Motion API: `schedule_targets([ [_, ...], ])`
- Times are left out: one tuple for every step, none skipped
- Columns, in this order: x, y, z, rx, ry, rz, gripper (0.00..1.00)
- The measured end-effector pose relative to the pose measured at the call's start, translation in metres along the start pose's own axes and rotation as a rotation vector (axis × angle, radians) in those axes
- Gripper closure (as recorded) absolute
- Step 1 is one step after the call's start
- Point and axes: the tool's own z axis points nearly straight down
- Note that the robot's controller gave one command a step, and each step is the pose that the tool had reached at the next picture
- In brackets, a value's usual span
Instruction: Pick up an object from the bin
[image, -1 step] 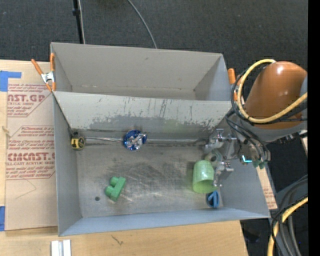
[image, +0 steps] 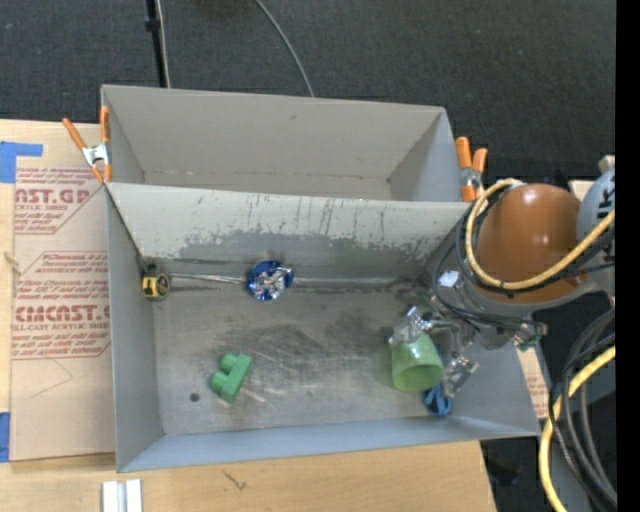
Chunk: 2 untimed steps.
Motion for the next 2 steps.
schedule_targets([
  [-0.0213,-0.0298,0.0386,-0.012,0.015,0.112,0.00],
  [-0.0214,-0.0300,0.0386,-0.008,0.012,0.111,1.00],
])
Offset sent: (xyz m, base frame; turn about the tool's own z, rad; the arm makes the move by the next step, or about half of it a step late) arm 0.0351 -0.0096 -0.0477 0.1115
